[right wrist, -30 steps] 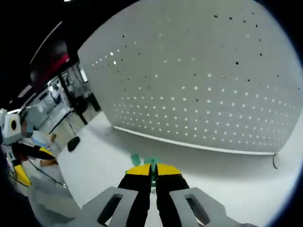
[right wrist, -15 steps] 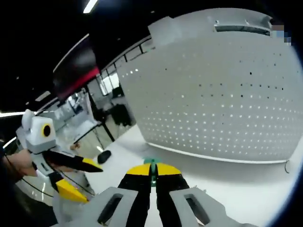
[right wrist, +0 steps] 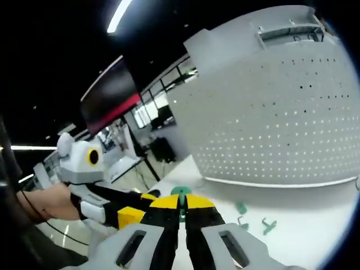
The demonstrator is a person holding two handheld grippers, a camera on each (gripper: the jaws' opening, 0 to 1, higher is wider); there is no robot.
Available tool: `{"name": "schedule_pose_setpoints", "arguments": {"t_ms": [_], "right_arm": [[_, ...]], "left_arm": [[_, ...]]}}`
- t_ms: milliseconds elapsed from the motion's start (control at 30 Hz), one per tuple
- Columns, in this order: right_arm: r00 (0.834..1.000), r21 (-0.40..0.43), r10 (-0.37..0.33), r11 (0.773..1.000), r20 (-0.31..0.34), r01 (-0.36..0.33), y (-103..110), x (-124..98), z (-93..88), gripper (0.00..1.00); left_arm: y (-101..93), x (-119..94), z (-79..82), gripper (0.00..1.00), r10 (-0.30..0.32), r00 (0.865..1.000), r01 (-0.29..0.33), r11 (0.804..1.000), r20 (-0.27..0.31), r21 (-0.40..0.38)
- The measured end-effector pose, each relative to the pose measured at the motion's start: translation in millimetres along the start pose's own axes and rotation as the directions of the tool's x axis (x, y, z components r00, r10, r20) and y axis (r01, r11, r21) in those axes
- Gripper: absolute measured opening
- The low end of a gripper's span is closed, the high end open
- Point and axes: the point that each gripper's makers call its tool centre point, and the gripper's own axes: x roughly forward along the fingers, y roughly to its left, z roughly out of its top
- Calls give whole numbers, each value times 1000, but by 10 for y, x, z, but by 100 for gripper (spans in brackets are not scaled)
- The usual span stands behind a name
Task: Insert the hook assembly into the mounting plate slot until the hook locks in place.
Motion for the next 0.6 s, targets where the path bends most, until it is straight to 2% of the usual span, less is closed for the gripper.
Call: {"name": "schedule_pose_setpoints", "arguments": {"t_ms": [67,133,233,333,433,533,600], "right_arm": [[1000,-20,-3,1000,17,3,20,-17,34,0],[999,-30,1,1000,48,0,52,-49,93,0],[997,-39,16,999,74,-13,107,-80,156,0],[996,-45,17,999,83,-13,122,-96,179,0],[996,-40,20,999,90,-17,141,-112,191,0],[995,-49,34,998,92,-30,190,-118,187,0],[993,-58,49,997,103,-44,237,-136,198,0]], "left_arm": [[-39,1,34,27,-19,1000,20,1000,19,-24],[-84,12,55,20,-32,999,32,999,22,-3],[-128,37,75,22,-30,999,30,999,23,10],[-192,50,108,21,-62,997,62,998,39,-10],[-187,50,140,21,-62,997,63,998,54,-26],[-183,36,172,19,-73,994,77,995,75,-55],[-221,30,207,17,-105,989,116,987,99,-113]]}}
